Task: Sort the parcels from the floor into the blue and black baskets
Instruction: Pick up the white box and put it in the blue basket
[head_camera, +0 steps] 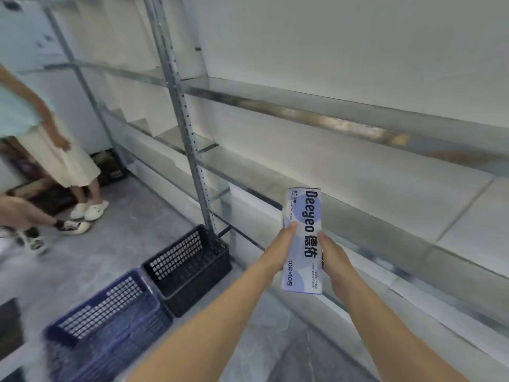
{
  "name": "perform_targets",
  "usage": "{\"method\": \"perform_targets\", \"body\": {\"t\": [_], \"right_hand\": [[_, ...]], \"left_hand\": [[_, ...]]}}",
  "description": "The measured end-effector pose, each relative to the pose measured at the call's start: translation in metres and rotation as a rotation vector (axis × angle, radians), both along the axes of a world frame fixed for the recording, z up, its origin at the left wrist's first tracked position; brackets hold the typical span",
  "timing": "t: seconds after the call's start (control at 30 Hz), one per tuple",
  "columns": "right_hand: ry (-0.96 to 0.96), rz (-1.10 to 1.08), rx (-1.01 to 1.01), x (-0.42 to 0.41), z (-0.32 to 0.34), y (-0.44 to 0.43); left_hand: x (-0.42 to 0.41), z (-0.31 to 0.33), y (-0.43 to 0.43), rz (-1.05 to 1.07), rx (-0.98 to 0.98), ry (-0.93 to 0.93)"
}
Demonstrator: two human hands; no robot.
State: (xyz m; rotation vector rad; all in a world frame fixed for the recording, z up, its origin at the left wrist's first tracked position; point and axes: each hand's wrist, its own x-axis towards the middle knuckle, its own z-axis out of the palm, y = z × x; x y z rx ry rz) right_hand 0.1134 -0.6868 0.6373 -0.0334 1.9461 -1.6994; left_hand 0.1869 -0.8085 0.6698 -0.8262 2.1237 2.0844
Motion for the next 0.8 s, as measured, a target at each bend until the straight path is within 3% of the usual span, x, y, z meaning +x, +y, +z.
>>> {"method": "perform_targets", "body": {"t": [0.47, 0.8], "right_hand": [[-0.026, 0.470, 0.040, 0.104, -0.019, -0.197], [-0.052, 0.638, 0.095, 0.220, -0.041, -0.367]], "left_hand": [[0.151, -0.022, -0.156, 0.468, 0.078, -0.015], [0.282, -0.043, -0.306, 0.656, 0.149, -0.044]]}}
